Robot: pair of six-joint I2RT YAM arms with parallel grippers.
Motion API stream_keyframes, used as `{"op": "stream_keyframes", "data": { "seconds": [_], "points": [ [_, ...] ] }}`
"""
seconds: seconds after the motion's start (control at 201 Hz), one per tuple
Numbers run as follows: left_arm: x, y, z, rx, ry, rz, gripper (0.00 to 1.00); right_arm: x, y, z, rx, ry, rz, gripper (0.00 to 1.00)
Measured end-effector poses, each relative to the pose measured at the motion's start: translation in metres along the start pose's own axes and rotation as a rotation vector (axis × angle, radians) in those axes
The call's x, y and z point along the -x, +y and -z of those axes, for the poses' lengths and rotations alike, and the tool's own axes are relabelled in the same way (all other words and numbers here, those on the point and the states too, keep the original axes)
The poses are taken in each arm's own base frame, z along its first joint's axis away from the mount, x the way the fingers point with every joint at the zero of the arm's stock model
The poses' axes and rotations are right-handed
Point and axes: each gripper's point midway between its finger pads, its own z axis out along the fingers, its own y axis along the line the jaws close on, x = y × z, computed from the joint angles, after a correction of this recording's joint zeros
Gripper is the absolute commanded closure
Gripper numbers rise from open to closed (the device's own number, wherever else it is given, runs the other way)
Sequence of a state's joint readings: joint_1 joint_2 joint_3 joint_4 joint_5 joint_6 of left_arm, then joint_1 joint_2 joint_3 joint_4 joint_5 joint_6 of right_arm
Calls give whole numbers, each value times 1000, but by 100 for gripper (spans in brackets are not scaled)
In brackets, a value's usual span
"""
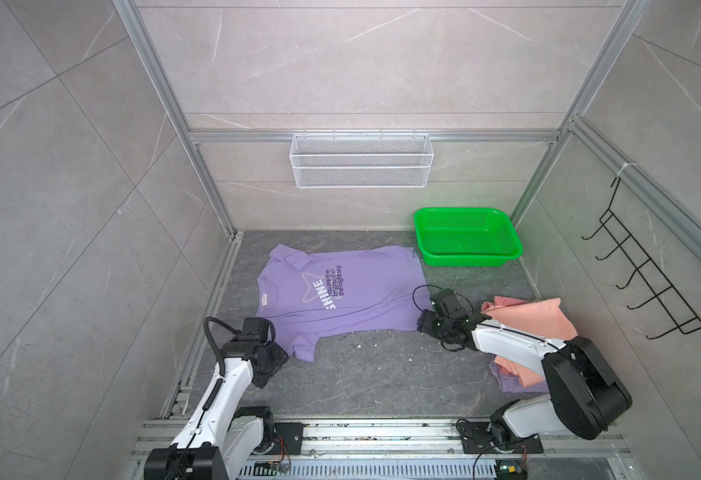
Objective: Fold and stack the t-shirts
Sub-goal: 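Grasp the hem corners nearest the robot with both grippers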
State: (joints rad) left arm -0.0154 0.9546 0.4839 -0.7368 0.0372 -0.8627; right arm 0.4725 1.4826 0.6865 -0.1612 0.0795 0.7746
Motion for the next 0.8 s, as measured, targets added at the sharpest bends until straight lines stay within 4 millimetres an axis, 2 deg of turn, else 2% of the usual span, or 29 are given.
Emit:
{"op": "stream_keyframes", "data": {
  "seconds": [0.055,0.139,0.279,0.344,0.413,0.458,0.568,0.672,0.802],
  "points": [
    [-2,0,-5,-6,11,11,42,-3,-3,-5,-13,13,0,30],
    [-4,-3,-16,-15,32,26,49,3,2,-11,-17,3,-5,31],
    [4,-23,-23,-71,41,26,75,17,8,-21,-40,-25,-18,35],
    [7,-29,-26,-82,44,16,87,20,7,-22,-51,-35,-19,46],
    [7,-30,-27,-84,52,3,99,20,5,-23,-62,-39,-20,71],
    [7,-30,-26,-82,53,-6,100,19,4,-24,-68,-37,-25,81],
    [10,-31,-10,-92,22,-32,100,17,-1,-23,-87,-28,-24,93],
    [19,-38,23,-145,-61,-58,100,18,-3,-16,-91,-35,-12,97],
    [26,-49,64,-229,-150,-79,100,27,2,6,-62,-77,-13,99]
  ]
}}
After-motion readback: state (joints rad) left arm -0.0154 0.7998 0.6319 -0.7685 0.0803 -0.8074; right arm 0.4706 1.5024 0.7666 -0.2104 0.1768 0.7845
